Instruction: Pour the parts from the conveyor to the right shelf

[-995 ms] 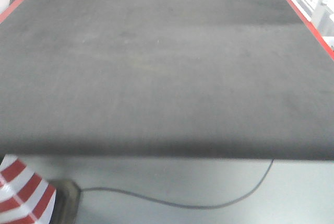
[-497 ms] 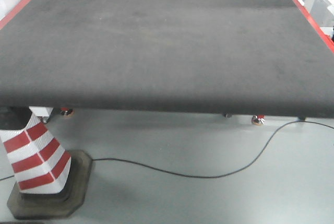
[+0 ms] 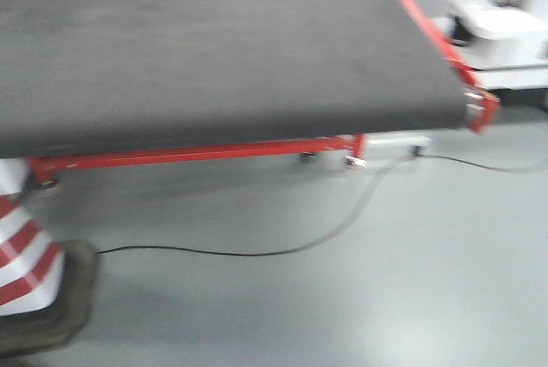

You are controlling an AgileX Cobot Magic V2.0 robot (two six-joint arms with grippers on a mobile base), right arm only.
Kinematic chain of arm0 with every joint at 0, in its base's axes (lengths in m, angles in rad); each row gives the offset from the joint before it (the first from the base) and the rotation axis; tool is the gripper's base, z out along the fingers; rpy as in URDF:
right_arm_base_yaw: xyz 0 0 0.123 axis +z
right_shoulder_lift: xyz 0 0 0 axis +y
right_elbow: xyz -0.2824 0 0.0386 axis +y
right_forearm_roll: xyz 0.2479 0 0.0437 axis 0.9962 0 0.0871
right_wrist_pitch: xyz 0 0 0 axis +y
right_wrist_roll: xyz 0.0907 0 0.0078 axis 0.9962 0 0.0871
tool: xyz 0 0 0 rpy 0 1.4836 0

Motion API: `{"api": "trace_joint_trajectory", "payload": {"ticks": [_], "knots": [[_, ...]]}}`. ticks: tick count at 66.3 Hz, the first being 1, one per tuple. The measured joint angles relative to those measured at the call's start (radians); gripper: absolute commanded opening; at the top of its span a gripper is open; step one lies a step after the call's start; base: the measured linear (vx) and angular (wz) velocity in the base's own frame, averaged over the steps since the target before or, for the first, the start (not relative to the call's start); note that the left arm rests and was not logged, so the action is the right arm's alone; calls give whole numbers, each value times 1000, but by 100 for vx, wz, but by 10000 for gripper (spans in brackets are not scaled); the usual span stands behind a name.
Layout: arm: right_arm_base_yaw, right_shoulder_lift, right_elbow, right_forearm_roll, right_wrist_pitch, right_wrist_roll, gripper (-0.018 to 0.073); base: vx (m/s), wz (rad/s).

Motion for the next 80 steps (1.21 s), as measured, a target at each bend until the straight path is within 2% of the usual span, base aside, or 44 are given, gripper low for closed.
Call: {"api": "trace_joint_trajectory", "payload": {"ticks": [80], "knots": [[0, 0, 0, 0, 1, 0, -4, -20, -80]]}}
